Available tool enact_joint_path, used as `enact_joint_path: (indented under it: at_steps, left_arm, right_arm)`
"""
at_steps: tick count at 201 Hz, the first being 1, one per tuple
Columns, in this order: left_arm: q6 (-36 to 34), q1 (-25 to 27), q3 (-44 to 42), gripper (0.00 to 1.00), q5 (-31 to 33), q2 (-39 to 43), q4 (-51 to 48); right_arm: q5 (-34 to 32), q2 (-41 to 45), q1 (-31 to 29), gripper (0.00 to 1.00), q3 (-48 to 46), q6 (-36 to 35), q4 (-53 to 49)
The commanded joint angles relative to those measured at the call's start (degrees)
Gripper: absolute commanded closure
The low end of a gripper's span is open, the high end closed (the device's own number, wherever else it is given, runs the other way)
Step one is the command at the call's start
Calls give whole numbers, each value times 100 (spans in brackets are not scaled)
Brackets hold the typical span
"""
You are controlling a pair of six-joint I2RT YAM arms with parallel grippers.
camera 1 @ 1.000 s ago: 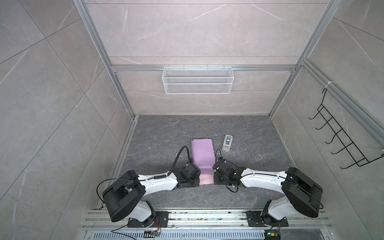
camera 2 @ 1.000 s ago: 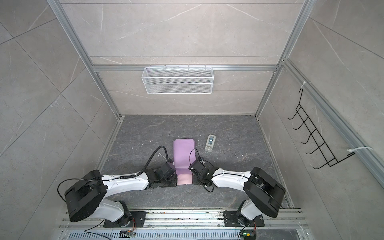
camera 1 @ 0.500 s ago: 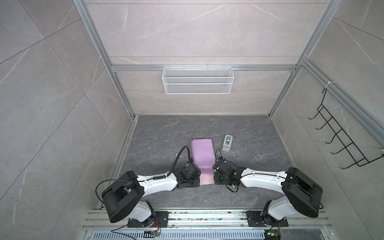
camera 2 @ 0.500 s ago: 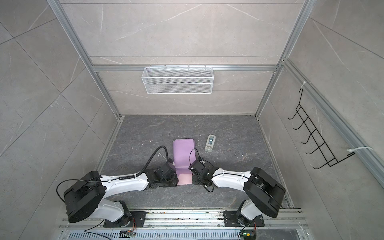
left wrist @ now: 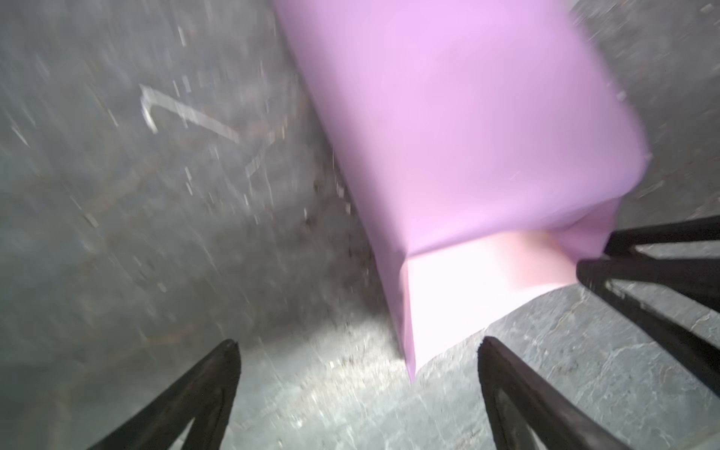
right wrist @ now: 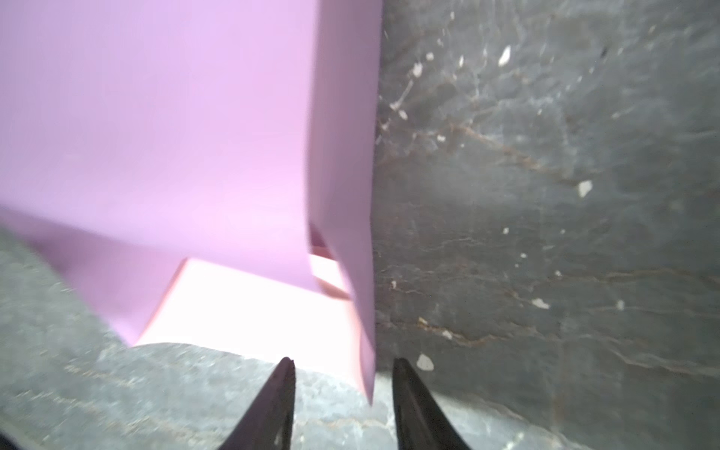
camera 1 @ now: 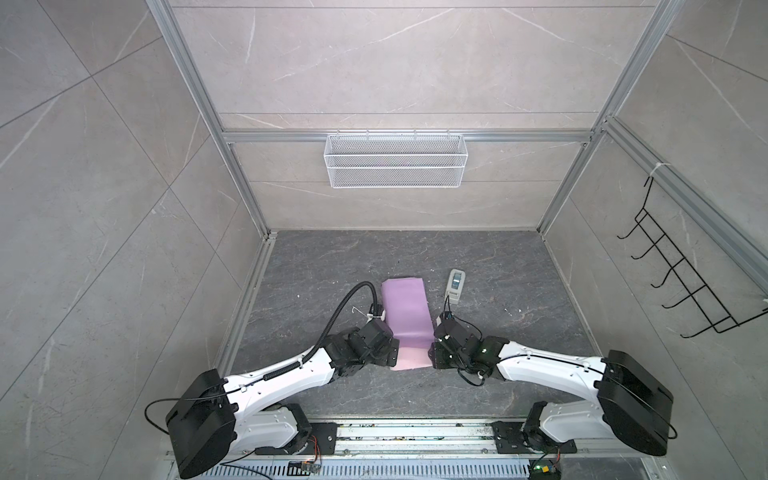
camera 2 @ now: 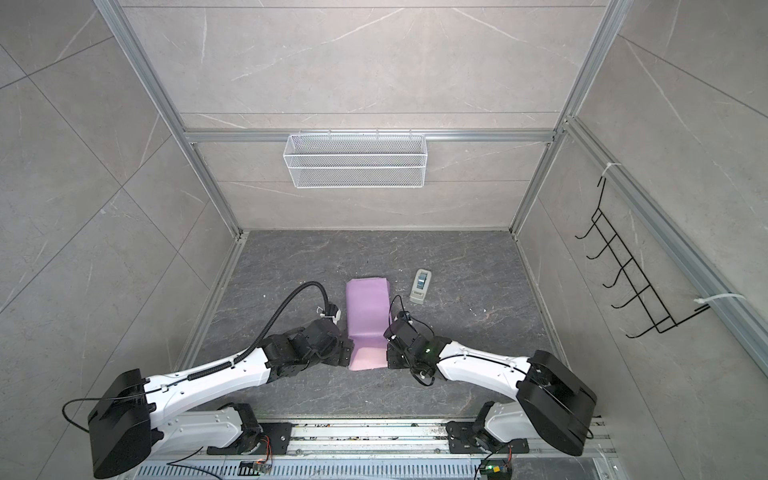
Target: Wrap the gift box in paper
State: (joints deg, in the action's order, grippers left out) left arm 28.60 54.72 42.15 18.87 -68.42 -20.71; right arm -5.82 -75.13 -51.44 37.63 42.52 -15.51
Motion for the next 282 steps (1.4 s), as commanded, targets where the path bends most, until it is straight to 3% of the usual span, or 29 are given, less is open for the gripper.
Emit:
enact_joint_path:
  at_steps: [1, 33, 57, 88, 171, 282]
  left_arm:
    - [-1783, -5, 150, 4, 398, 36, 687]
    - [-3926, -5, 49, 6, -72, -389, 1917]
    - [-5099, -5, 372, 4, -310, -905, 1868]
    - [-6098, -22, 621, 2, -689, -1383, 1712]
    - [-6549, -366, 1089, 9, -1418, -2062, 1841]
    - [-6862, -541, 973, 17, -1308, -2471, 2021]
  right_arm:
    - [-99, 413, 54, 54, 85, -332, -536]
    - [147, 705, 594, 50, 217, -726, -873]
    - [548, 768, 1196, 47, 205, -992, -875]
    - [703, 718, 1624, 39, 142, -1174, -836]
    - [914, 493, 1760, 33, 16, -1137, -667]
    - [1106, 326, 1760, 33, 44, -1045, -480]
